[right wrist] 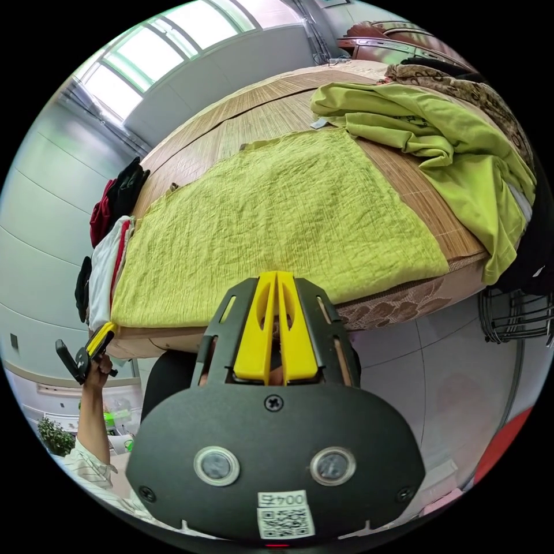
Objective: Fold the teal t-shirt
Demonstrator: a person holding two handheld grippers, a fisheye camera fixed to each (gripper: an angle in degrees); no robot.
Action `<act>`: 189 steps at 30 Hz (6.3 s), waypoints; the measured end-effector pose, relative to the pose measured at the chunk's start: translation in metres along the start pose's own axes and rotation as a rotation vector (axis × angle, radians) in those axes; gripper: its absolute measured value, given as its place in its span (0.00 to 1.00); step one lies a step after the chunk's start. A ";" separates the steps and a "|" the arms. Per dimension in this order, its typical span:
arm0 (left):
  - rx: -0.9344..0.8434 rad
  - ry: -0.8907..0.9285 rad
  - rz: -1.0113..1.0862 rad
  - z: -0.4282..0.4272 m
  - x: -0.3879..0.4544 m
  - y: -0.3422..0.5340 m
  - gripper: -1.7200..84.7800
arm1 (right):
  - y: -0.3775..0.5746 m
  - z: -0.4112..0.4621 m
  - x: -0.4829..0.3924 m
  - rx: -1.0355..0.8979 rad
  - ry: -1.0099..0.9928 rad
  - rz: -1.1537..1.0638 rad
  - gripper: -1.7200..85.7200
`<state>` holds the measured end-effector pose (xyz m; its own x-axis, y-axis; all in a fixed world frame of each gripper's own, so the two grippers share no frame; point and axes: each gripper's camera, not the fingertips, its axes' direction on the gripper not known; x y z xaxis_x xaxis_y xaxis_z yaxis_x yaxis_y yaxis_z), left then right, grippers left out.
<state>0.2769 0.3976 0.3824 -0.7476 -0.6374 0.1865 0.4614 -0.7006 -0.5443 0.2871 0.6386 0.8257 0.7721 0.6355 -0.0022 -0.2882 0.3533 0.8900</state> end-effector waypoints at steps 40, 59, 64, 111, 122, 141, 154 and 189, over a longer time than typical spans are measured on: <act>-0.089 0.029 -0.115 -0.012 0.143 -0.245 0.02 | 0.153 -0.106 0.317 0.335 -0.663 0.662 0.08; -0.127 0.080 -0.154 -0.056 0.121 -0.303 0.02 | 0.164 -0.087 0.401 0.248 -0.995 0.769 0.14; -0.131 0.081 -0.151 -0.073 0.117 -0.318 0.02 | 0.162 -0.103 0.400 0.213 -0.893 0.765 0.13; 0.085 0.002 0.617 -0.309 0.423 -0.530 0.17 | 0.063 -0.034 0.353 0.053 -0.736 0.563 0.02; -0.009 -0.295 0.610 -0.281 0.494 -0.574 0.07 | 0.029 -0.014 0.336 0.019 -0.771 0.471 0.04; 0.132 -0.072 0.312 -0.285 0.431 -0.539 0.02 | -0.126 0.130 0.342 -0.209 -0.876 0.389 0.21; 0.164 0.012 0.215 -0.231 0.391 -0.482 0.02 | -0.214 0.225 0.284 -0.270 -0.871 0.290 0.08; 0.419 0.799 -0.907 0.022 -0.027 -0.040 0.02 | -0.192 0.276 -0.362 -0.276 -0.200 -0.334 0.01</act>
<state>0.2891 0.4358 0.4174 -0.8829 0.3866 -0.2666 -0.3565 -0.9213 -0.1553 0.2191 0.1516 0.7813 0.9342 0.3213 -0.1554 -0.1247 0.7018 0.7014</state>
